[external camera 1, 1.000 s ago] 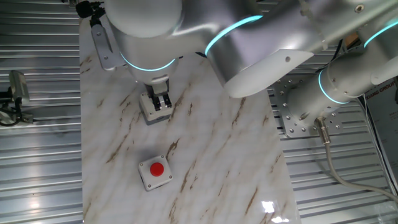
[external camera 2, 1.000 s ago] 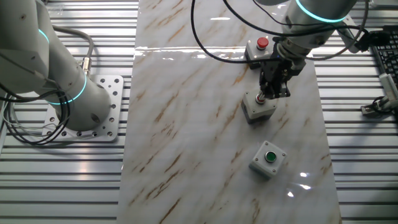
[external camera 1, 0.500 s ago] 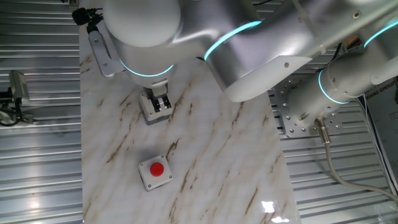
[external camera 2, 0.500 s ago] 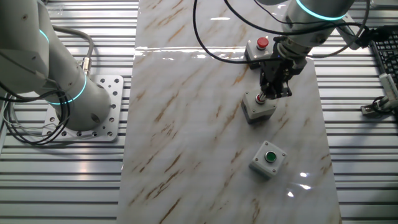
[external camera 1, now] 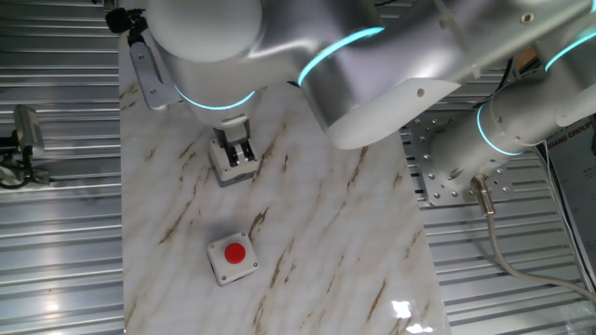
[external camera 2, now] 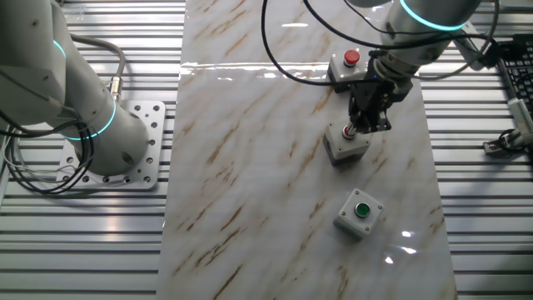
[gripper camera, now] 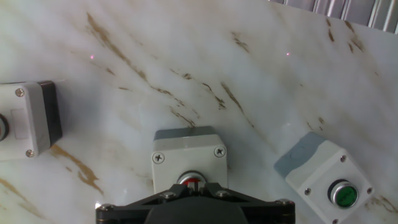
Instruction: Press three buttons from left to right in sequence
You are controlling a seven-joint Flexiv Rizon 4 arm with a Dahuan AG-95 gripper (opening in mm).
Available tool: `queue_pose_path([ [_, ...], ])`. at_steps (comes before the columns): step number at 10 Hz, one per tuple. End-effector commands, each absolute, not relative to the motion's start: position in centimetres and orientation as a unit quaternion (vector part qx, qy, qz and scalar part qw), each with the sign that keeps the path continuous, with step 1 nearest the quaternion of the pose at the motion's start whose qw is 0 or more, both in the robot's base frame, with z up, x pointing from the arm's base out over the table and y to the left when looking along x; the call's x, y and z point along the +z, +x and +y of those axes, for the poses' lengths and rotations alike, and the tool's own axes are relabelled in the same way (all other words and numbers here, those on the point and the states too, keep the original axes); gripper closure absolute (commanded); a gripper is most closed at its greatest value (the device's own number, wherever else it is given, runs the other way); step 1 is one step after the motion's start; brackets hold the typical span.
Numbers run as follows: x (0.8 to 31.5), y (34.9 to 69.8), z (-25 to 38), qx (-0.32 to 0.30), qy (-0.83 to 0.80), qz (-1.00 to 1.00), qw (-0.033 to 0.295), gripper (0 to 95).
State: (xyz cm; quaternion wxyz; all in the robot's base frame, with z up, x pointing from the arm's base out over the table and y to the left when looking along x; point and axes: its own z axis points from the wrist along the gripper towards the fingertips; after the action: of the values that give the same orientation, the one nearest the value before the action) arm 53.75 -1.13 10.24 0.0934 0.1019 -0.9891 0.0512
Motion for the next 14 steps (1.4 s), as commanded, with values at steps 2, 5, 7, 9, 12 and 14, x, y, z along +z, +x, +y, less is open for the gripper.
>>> queue_pose_path([
  [2,10.03,53.57,-1.28,0.034,0.084,-0.992,0.094,95.0],
  [5,9.96,53.47,-1.39,0.023,0.08,-0.992,0.094,95.0],
  [7,9.92,53.42,-1.44,-0.01,0.052,-0.994,0.091,95.0],
  [9,9.9,53.39,-1.47,-0.008,0.057,-0.995,0.087,95.0],
  [12,9.59,53.11,-1.79,-0.014,0.057,-0.996,0.074,95.0],
  [14,9.17,53.15,-1.91,-0.012,0.068,-0.997,0.044,95.0],
])
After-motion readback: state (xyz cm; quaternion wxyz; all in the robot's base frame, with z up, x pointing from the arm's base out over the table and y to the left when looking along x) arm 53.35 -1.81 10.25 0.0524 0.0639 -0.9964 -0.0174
